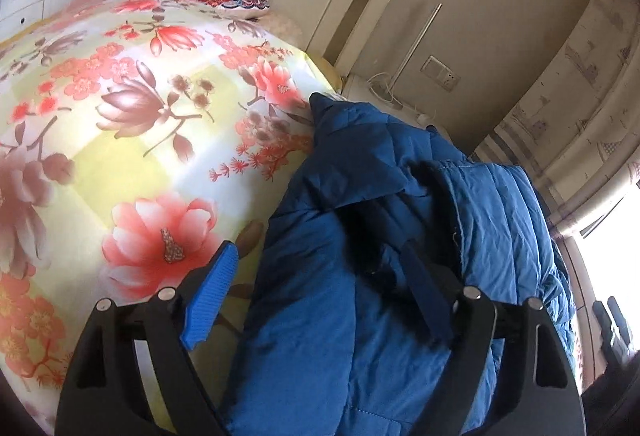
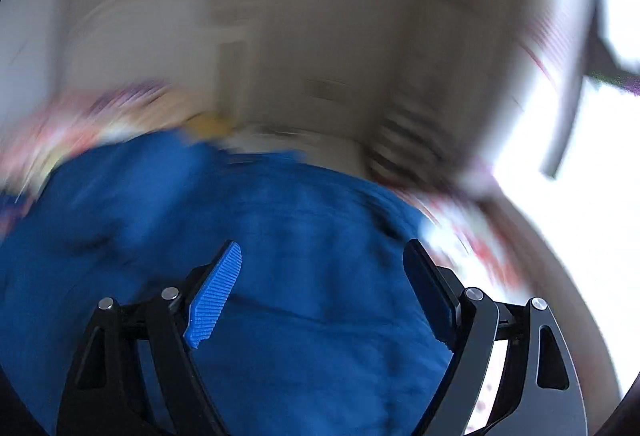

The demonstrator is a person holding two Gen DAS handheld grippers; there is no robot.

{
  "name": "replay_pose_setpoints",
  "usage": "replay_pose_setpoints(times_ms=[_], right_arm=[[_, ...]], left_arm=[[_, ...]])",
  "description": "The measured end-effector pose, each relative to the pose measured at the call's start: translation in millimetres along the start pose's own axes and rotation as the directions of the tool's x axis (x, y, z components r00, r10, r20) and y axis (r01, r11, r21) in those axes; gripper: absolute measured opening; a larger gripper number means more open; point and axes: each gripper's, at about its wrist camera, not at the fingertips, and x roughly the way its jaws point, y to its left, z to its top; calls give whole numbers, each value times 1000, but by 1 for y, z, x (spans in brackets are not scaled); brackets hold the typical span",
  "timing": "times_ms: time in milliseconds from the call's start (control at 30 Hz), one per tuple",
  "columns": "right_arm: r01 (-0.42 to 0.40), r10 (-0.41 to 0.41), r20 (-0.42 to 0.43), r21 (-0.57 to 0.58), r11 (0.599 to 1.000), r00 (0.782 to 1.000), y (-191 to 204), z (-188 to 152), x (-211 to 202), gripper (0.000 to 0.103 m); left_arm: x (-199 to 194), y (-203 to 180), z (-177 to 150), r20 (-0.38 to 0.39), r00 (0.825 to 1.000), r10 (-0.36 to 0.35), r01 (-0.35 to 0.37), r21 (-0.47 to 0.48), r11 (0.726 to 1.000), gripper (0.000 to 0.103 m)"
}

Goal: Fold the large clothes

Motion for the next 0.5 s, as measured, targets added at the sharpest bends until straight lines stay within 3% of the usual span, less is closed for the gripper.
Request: replay_pose_setpoints(times_ms=[67, 167, 333, 433, 467, 500], right_arm=[[-17, 27, 45, -220, 975, 999, 48, 8, -9, 84], [0, 58, 90, -534, 845, 994, 129, 7, -13, 84], [61, 24, 104, -735, 676, 994, 192, -2, 14, 84], [71, 23, 110, -771, 633, 994, 202, -3, 26, 83], [56, 38, 104, -772, 633, 994, 201, -1, 26, 72], [19, 66, 79, -770, 638, 995, 200, 0, 25, 41]], left_arm=[[0, 5, -1, -3, 1000, -3, 3, -20, 1000, 84], [5, 11, -3, -4, 1000, -3, 2, -45, 999, 86], [5, 13, -3, -11, 1000, -11, 10, -57, 998, 86], [6, 14, -3, -16, 1000, -14, 13, -63, 998, 86], [6, 14, -4, -17, 1000, -15, 14, -65, 998, 86], [6, 15, -4, -18, 1000, -17, 16, -69, 998, 86]])
